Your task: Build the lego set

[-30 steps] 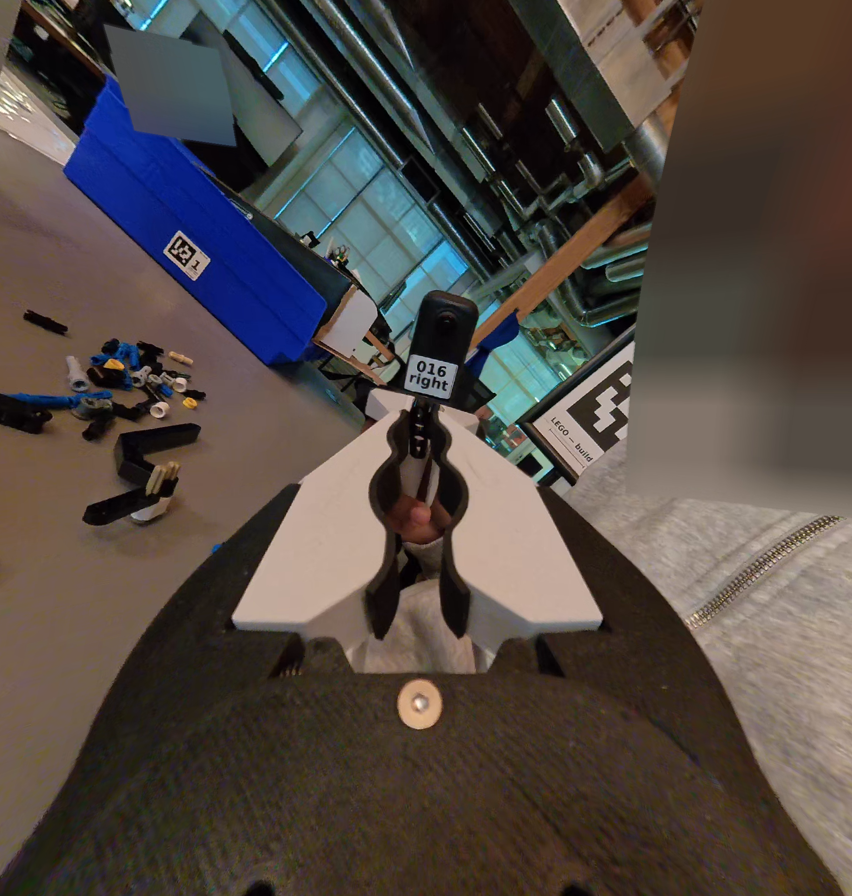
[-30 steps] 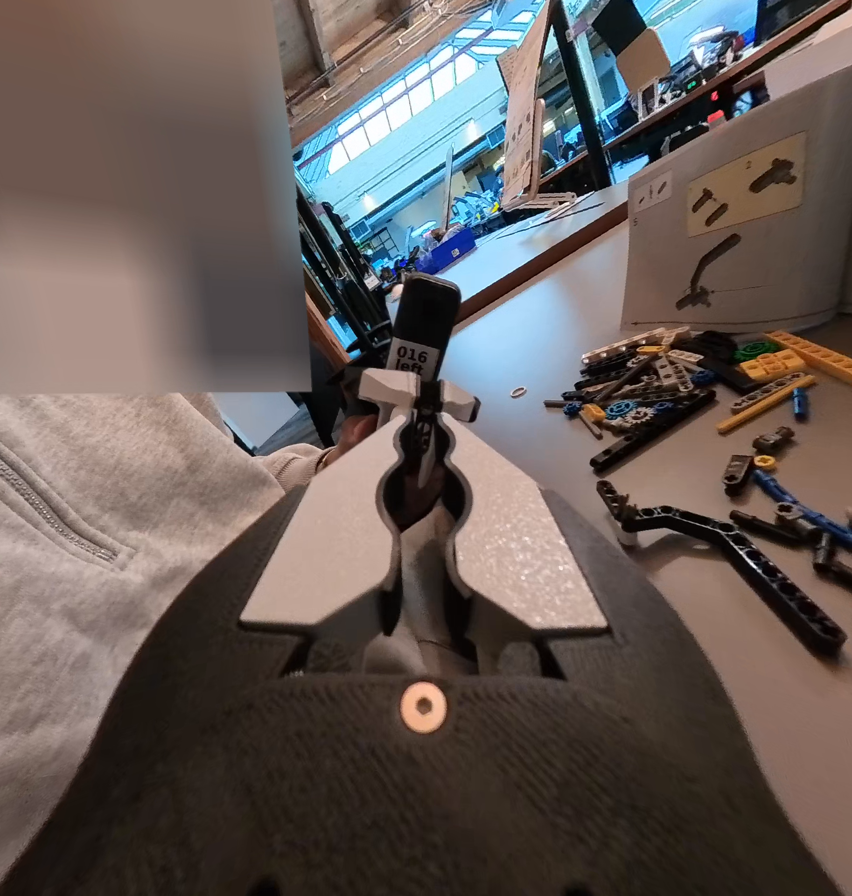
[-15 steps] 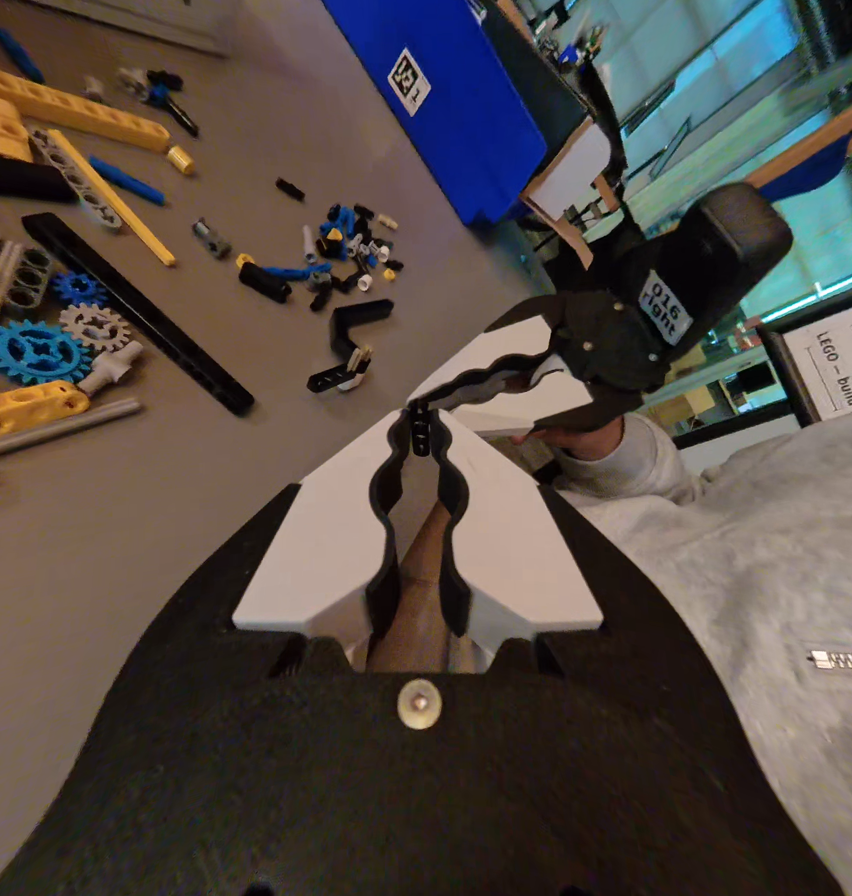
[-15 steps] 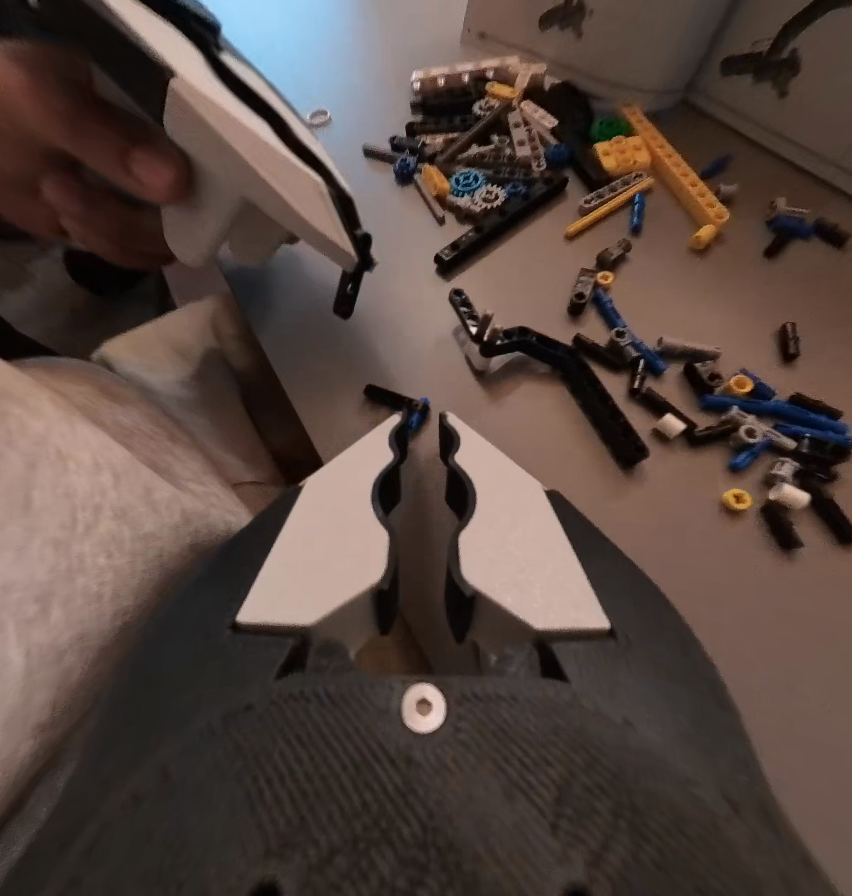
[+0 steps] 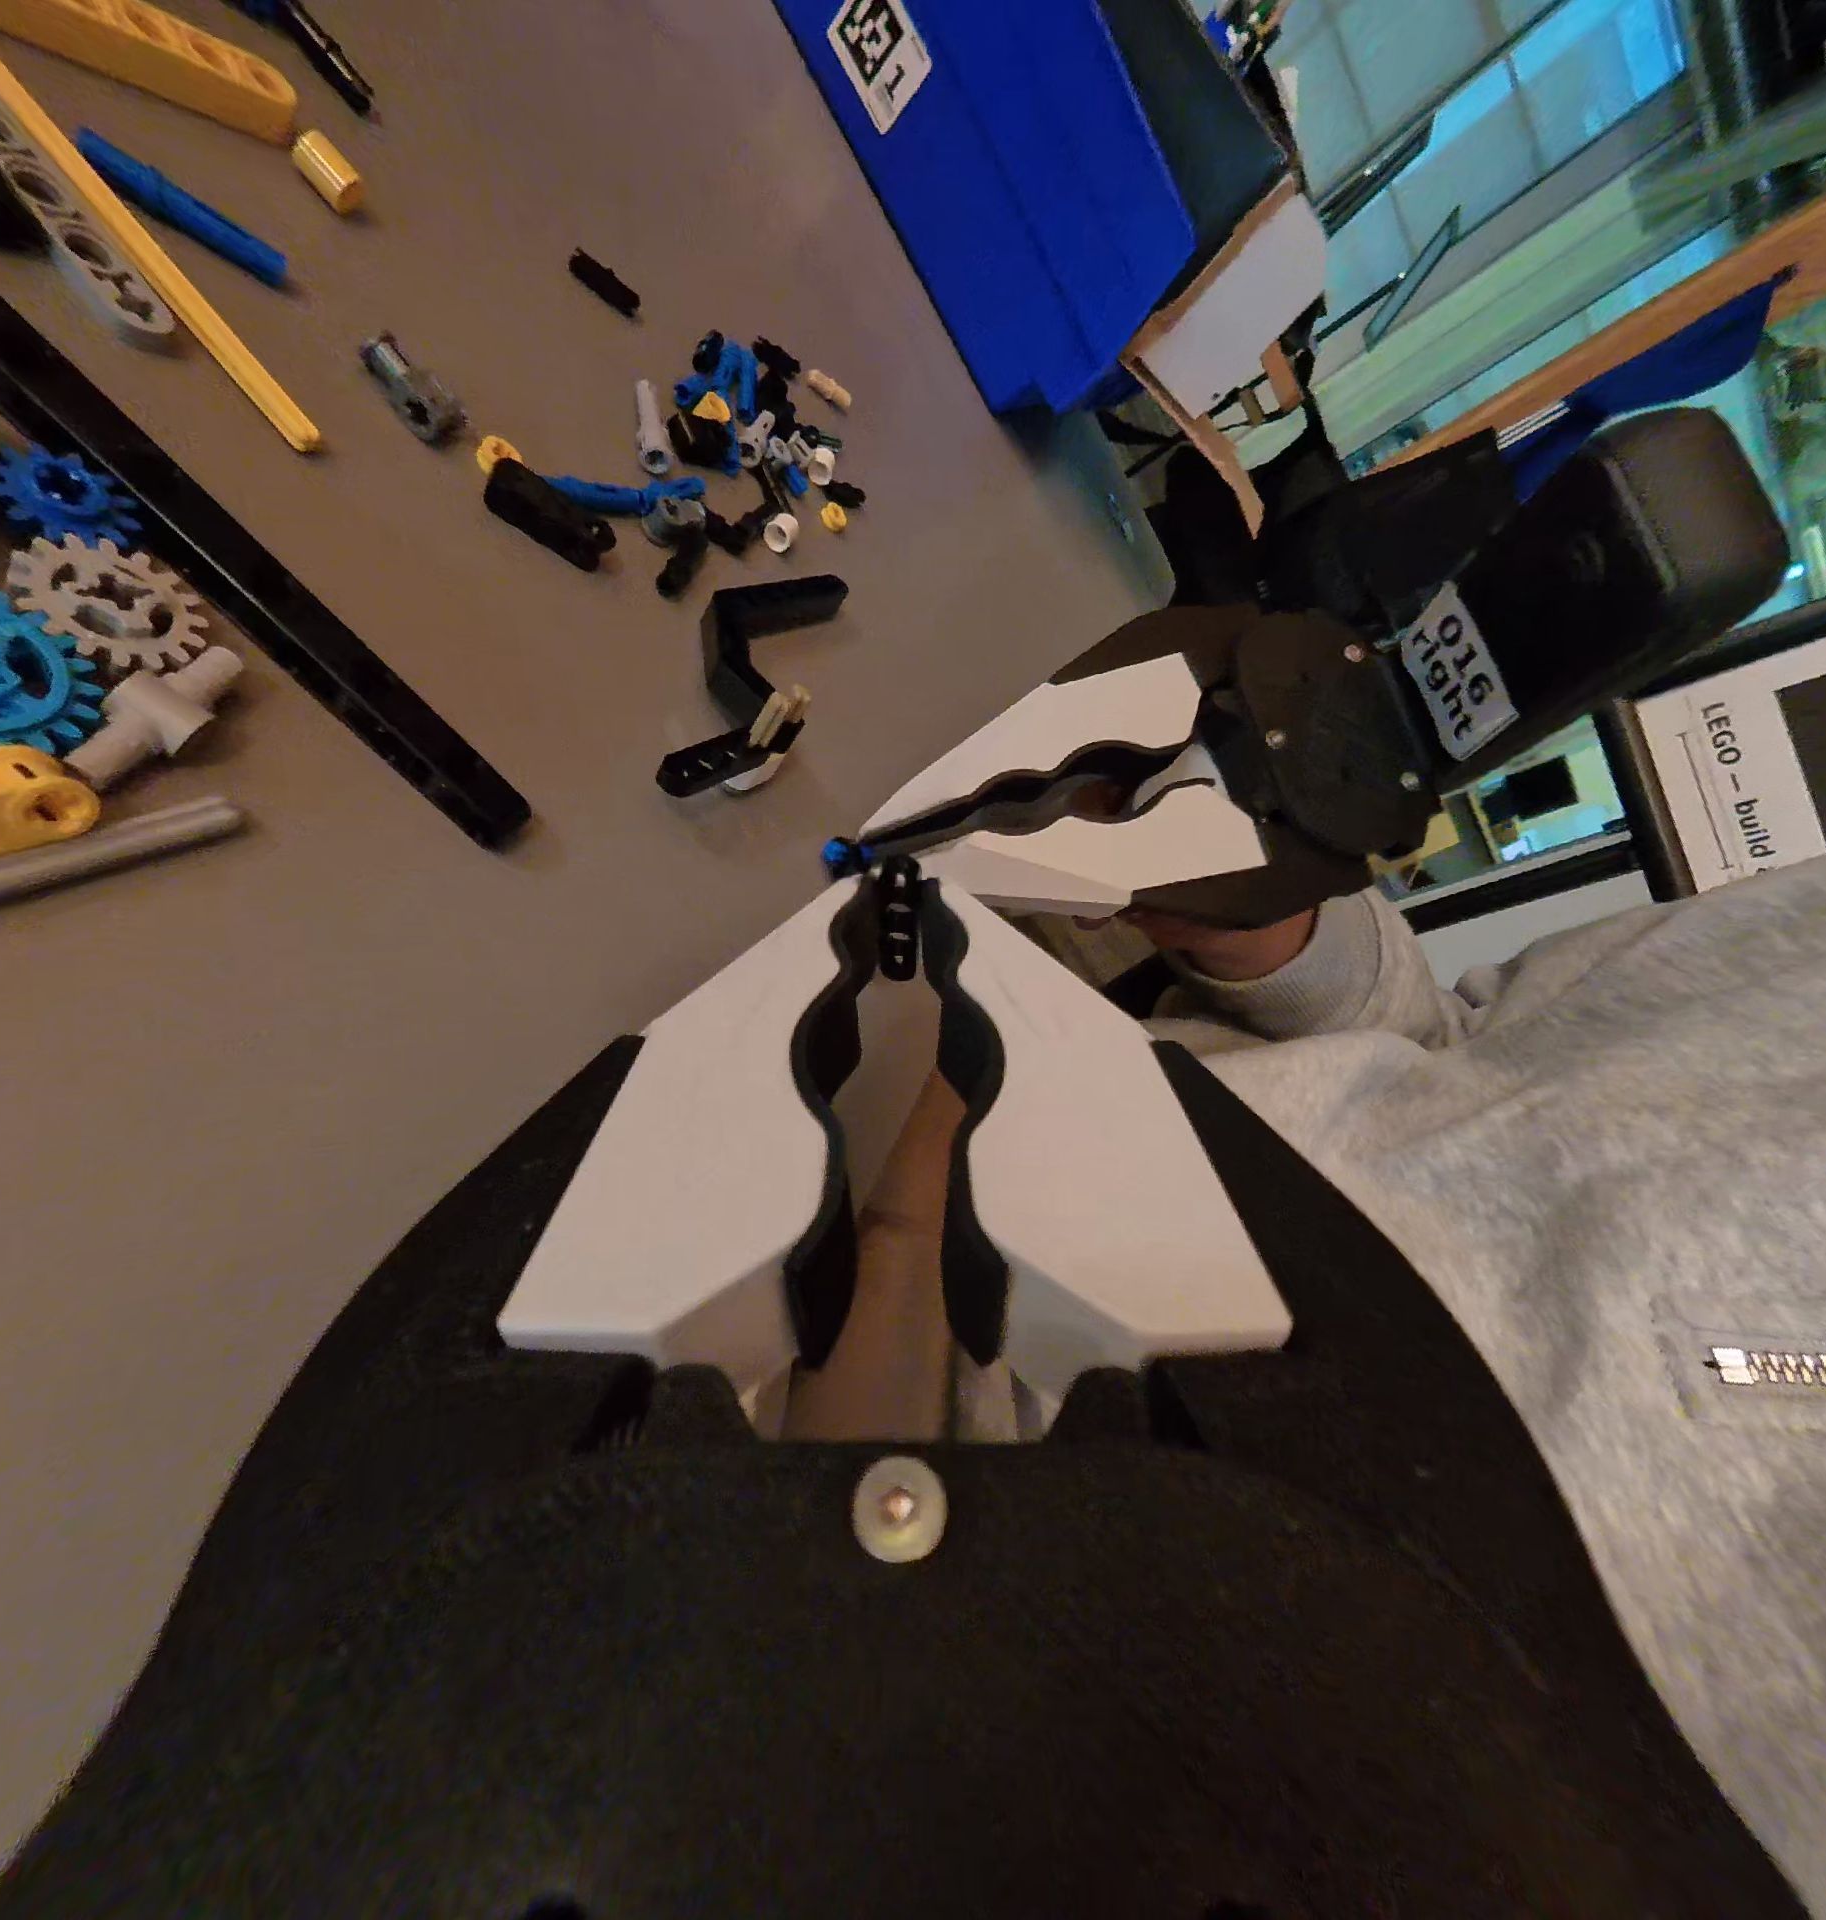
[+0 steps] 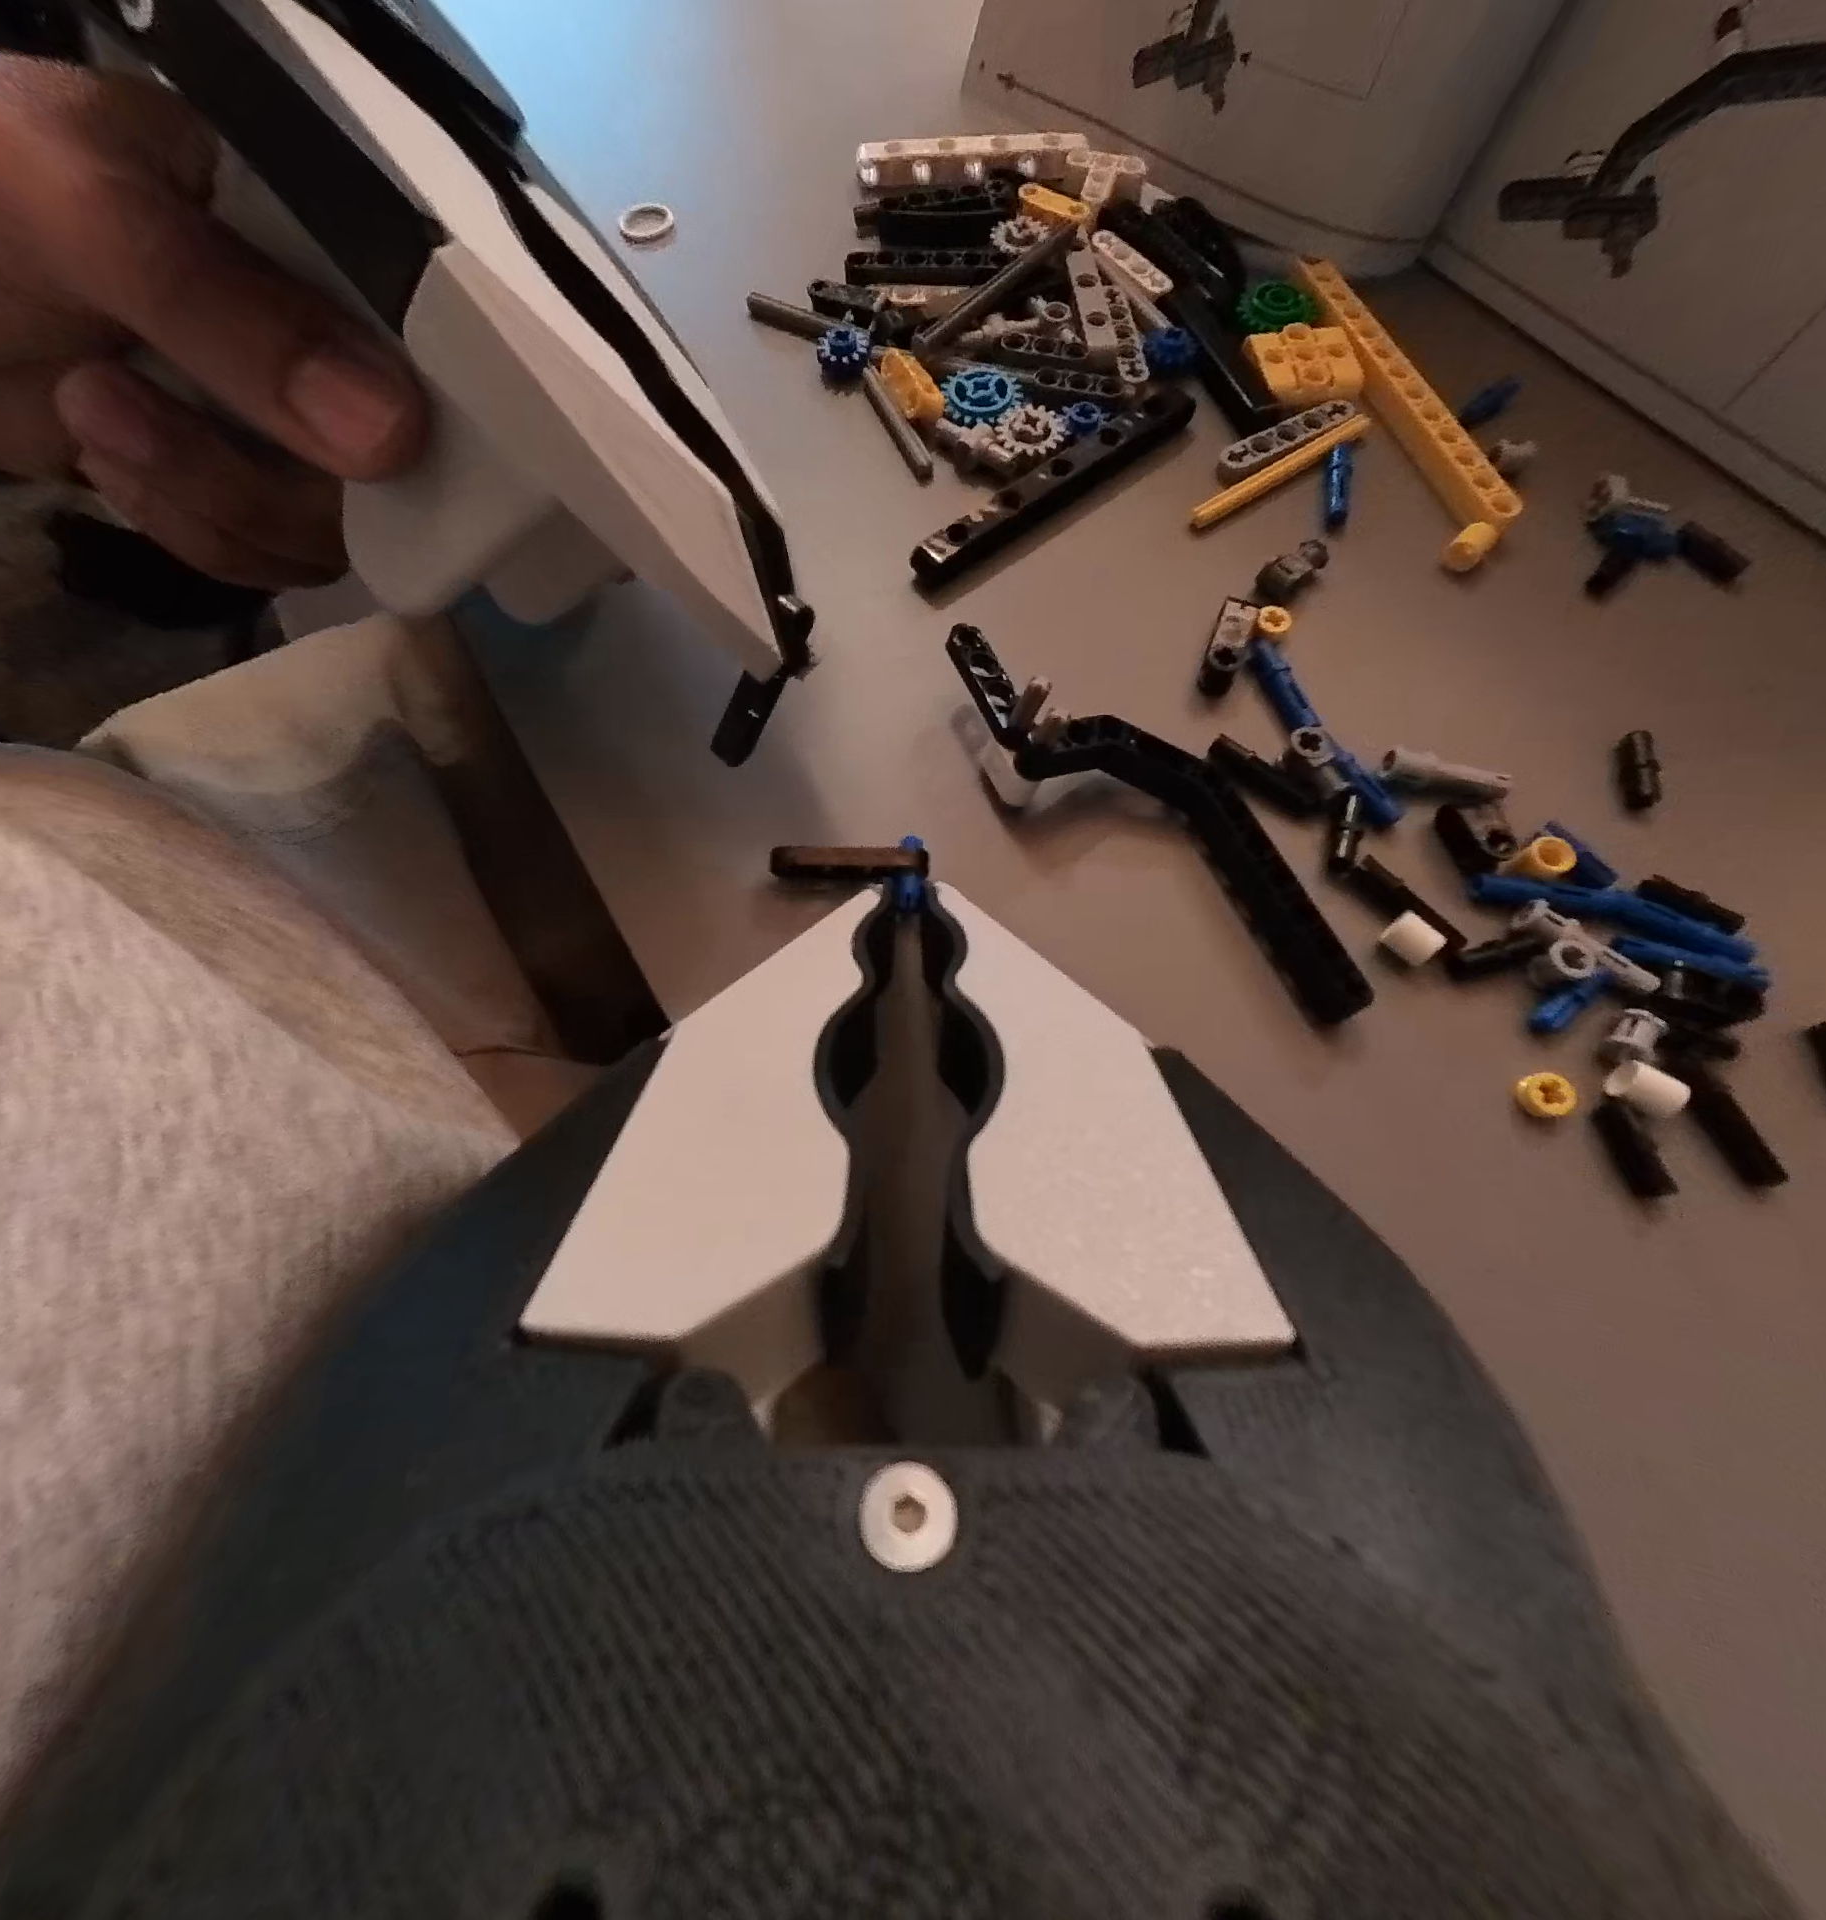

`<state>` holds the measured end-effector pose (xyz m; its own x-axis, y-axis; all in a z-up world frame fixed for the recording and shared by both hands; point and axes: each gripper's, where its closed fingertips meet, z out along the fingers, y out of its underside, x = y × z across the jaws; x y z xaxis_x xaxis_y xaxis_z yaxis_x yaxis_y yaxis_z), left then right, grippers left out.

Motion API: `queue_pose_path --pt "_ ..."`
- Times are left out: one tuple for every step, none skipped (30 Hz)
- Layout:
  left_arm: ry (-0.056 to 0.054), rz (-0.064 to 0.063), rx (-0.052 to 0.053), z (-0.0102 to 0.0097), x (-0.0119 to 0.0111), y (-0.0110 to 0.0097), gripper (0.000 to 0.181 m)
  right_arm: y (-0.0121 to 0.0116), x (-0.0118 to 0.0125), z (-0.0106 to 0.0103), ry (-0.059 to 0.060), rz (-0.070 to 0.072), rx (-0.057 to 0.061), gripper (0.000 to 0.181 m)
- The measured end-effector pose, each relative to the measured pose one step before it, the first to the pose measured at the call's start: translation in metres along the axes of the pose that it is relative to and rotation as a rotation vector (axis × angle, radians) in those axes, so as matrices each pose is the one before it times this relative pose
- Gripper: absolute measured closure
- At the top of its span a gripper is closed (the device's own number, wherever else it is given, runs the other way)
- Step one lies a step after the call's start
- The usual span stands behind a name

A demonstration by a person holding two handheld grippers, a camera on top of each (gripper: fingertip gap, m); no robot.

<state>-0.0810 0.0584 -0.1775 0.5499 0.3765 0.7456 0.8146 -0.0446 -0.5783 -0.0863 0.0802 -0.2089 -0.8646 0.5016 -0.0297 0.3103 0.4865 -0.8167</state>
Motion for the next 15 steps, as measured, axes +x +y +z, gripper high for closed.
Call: queue_pose_path --pt "0.017 -0.0066 0.0067 -0.0002 0.00153 -0.00071 0.176 -0.00222 -0.00191 -0.00111 -0.0214 0.0001 0.02 0.178" --pt "0.019 -0.0127 0.0042 -0.00022 0.00119 -0.00049 0.176 -0.00436 -0.00141 -0.00234 -0.0172 -0.0005 0.0289 0.178" --pt "0.0246 -0.0119 0.0031 -0.00047 0.00135 -0.00037 0.176 -0.00664 -0.00177 -0.00344 -0.0176 -0.0052 0.0386 0.178" --pt "0.0237 -0.0158 0.0022 -0.00075 0.00103 0.0 0.176 -0.00853 -0.0034 -0.00418 -0.0263 -0.0115 0.0471 0.178" --pt "0.0292 -0.0167 0.0023 -0.00126 0.00216 -0.00058 0.175 -0.0088 -0.00263 -0.00439 -0.0189 -0.0134 0.0461 0.178" --pt "0.0292 -0.0131 0.0026 -0.00151 0.00261 -0.00051 0.175 -0.00755 -0.00081 -0.00392 -0.0057 -0.0132 0.0353 0.179" --pt "0.0289 -0.009 -0.0021 -0.00118 0.00277 0.00033 0.175 -0.00597 -0.00143 -0.00326 -0.0079 -0.0191 0.0273 0.179" --pt "0.0274 -0.0088 -0.0036 -0.00075 0.00273 0.00074 0.175 -0.00462 -0.0015 -0.00248 -0.0065 -0.0209 0.0193 0.179" --pt "0.033 -0.0083 -0.001 -0.00051 0.00387 0.00039 0.176 -0.00309 -0.00088 -0.00188 -0.0005 -0.0188 0.0116 0.179" --pt "0.0434 -0.0131 0.0008 -0.00036 0.00547 0.00012 0.176 -0.00224 -0.00251 -0.00125 -0.0089 -0.0198 0.0064 0.179" --pt "0.0455 -0.0166 0.0022 -0.00021 0.00567 -0.00015 0.176 -0.00132 -0.00397 -0.00056 -0.0178 -0.0207 0.0025 0.179" --pt "0.0458 -0.0131 0.0017 -0.00006 0.00598 -0.00002 0.176 -0.00122 -0.00365 -0.0003 -0.0128 -0.0211 0.0013 0.179" --pt "0.0439 -0.0124 -0.0004 0.00014 0.00576 0.00022 0.176 -0.00141 -0.00398 -0.00021 -0.0134 -0.0217 0.0029 0.179" --pt "0.0378 -0.012 -0.0007 0.0002 0.00482 0.00039 0.176 -0.00162 -0.00321 -0.0002 -0.0094 -0.0179 0.0035 0.179" --pt "0.0306 -0.0099 -0.002 0.00051 0.00385 0.00057 0.176 -0.00165 -0.00206 -0.00011 -0.0027 -0.0136 0.0035 0.179"
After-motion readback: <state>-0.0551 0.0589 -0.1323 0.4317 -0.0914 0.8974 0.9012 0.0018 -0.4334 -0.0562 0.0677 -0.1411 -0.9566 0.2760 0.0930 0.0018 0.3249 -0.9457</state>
